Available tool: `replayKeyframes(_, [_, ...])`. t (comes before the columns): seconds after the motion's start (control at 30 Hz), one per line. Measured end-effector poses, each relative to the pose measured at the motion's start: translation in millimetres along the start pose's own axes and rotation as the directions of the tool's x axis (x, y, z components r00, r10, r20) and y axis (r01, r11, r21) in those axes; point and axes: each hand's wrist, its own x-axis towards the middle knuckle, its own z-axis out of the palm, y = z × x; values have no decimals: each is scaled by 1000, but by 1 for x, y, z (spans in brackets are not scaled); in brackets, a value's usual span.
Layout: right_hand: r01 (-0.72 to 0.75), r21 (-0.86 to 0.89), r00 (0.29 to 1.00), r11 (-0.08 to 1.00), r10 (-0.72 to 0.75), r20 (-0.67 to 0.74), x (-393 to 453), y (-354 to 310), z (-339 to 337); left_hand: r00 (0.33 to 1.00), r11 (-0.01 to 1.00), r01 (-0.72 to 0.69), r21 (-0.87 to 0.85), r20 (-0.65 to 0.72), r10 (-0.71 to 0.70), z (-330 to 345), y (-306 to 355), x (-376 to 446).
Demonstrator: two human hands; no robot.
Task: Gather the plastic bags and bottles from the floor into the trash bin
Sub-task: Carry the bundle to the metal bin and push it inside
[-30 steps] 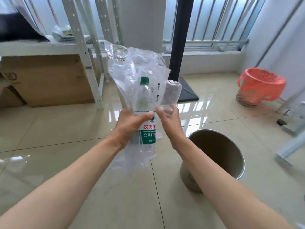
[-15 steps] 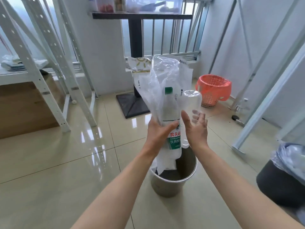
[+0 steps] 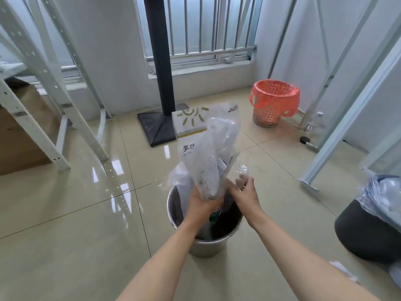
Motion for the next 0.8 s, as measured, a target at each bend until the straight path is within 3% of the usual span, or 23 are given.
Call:
replayKeyframes(0.1, [1,-203,1000,979,0,5,5,8,3,992,979,106,172,53,-117,-11,-23,11])
replayKeyframes(0.2, [127,-373,992,919,-109,68,9,1,10,972,948,195,252,81,-222,-18,-39,20])
replayKeyframes(0.43, [223,-782,974,582,-174,148,20,4,32,905,840,314,442,129,-406,-25,-50,39])
replayKeyframes(0.63, [200,-880,978,431,-37,204,36,27,50,788,560,276,781,151,-597,-19,-69,55])
replayKeyframes(0.8, [274,-927,962,257,-64,266,46,40,60,635,328,264,907,93,-767,-19,-76,71])
